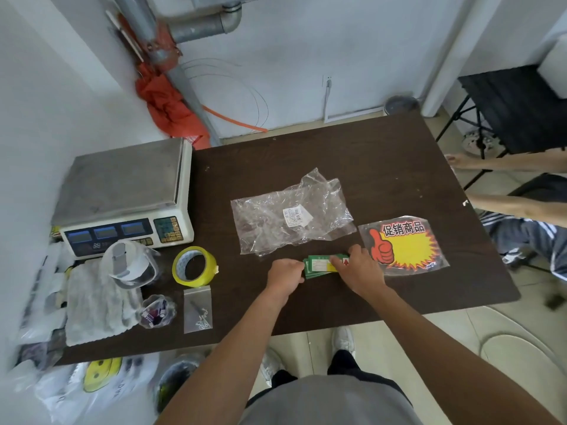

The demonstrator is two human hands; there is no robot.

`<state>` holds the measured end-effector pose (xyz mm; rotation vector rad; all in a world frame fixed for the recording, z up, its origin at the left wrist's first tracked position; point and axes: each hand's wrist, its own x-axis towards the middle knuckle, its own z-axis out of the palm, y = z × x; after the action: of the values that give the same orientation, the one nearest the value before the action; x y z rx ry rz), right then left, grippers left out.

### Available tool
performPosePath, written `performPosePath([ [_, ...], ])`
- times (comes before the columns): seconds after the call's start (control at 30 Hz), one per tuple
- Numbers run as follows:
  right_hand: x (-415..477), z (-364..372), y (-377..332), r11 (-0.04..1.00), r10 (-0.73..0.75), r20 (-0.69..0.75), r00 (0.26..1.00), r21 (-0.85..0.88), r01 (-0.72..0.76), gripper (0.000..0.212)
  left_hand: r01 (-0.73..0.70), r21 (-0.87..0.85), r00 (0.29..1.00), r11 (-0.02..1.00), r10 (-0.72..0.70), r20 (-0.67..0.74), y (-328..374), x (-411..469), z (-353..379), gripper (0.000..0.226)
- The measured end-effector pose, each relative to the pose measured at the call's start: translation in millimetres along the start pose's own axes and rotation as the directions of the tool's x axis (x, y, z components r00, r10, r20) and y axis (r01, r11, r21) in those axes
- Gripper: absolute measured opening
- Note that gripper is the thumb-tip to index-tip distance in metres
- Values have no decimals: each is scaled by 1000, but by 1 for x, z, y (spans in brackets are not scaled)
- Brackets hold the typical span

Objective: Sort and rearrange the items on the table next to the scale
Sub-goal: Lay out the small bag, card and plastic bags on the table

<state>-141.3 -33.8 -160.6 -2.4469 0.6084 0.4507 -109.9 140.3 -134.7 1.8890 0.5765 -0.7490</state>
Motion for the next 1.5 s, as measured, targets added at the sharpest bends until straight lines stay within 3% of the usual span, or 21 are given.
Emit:
performPosePath([
  [0.17, 5, 5, -12, 1000, -2, 90, 996, -23, 4, 58, 66, -70, 997, 995, -63, 42, 1, 4, 3, 9],
  [0.43, 0, 9, -18, 997, -74, 162, 984, -26, 79, 63, 87, -100, 996, 991, -83, 45, -10, 9, -5, 24],
  [0.6, -4, 12, -23, 984, -91, 236, 968, -127, 123, 67, 10, -28, 997, 1000, -8, 82, -25, 9, -19, 42],
  [0.67, -6, 17, -25, 975, -117, 252, 961, -156, 160, 68, -66, 95, 996, 993, 60, 72, -29, 9, -25, 56],
  [0.8, -14, 26, -26, 959, -200, 240, 950, -149, 240, 63, -271, 517, 962, 812, 244, 122, -29, 4, -30, 61],
  [0.87, -17, 27, -24, 956, -232, 226, 946, -125, 264, 61, -318, 606, 945, 729, 292, 145, -31, 2, -31, 58],
  [1.2, -28, 32, -15, 902, -374, 207, 904, -146, 407, 59, -440, 731, 871, 521, 447, 206, -35, -6, -30, 52],
  [1.5, -33, 38, -10, 887, -399, 166, 902, -178, 426, 68, -486, 726, 849, 487, 460, 259, -42, -4, -27, 64],
])
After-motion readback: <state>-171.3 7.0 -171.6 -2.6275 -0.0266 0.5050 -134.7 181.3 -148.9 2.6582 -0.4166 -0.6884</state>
